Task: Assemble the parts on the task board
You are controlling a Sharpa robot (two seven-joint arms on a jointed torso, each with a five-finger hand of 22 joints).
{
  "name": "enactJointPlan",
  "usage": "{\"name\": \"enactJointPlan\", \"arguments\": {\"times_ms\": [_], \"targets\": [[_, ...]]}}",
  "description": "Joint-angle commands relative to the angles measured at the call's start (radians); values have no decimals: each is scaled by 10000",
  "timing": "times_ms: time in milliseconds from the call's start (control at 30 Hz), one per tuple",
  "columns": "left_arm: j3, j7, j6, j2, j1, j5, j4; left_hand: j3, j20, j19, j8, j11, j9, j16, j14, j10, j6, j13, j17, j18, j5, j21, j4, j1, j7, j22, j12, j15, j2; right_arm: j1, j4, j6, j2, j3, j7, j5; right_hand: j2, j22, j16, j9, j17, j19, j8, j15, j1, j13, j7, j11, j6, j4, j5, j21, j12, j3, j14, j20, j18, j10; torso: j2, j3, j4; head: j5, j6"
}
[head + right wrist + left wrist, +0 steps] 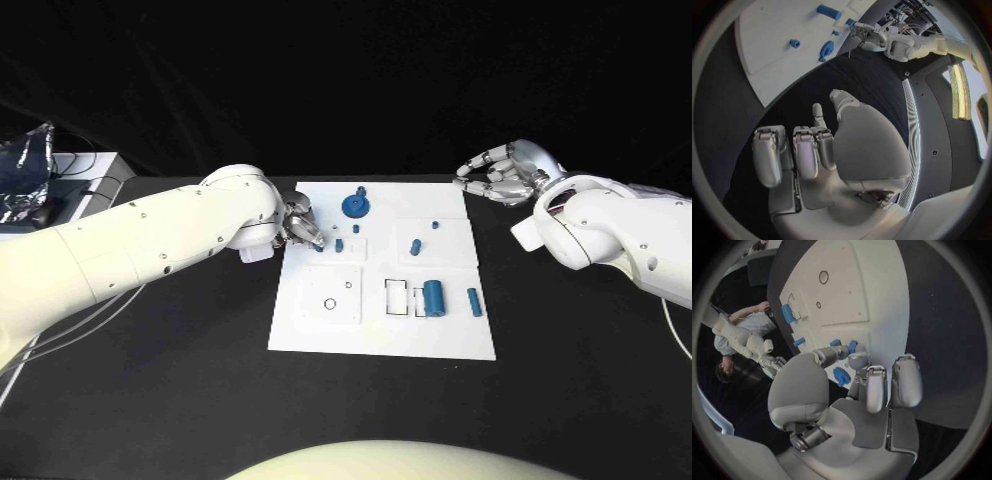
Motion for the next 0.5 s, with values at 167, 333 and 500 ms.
{"name": "enactJointPlan", "arguments": {"times_ms": [167, 333, 500], "targets": [[-29, -6, 158, 54, -37, 114, -65, -630, -54, 35, -12, -36, 307, 14, 964, -13, 556, -1, 2439, -162, -97, 14, 319, -417, -450, -1, 91, -84, -52, -5, 23, 107, -3, 5, 75, -72, -106, 2239, -26, 13, 2368, 758, -63, 29, -17, 2575, 25, 89, -70, 15, -37, -52, 7, 77, 962, 25, 90, 994, 4, -1, 6, -11, -14], [-30, -5, 145, 77, -39, 135, -92, -912, -61, 52, -28, -37, 293, 15, 965, -15, 592, 15, 2441, -167, -98, 21, 497, -496, -453, 24, 113, -89, -58, -5, 23, 107, -3, 5, 80, -72, -106, 2239, -26, 13, 2368, 758, -63, 29, -17, 2575, 25, 89, -70, 15, -37, -52, 7, 77, 962, 25, 90, 994, 8, 0, -2, -20, -18], [-30, -2, 105, 93, -42, 145, -107, -1074, -64, 54, -38, -38, 286, 14, 965, -21, 606, 16, 2440, -167, -100, 17, 601, -533, -453, 22, 119, -90, -71, -5, 24, 96, -6, 5, 93, -69, -107, 2235, -28, 23, 2364, 754, -67, 29, -36, 2577, 26, 90, -71, 24, -46, -60, 9, 83, 961, 25, 92, 995, 0, 1, 0, -25, -28]]}}
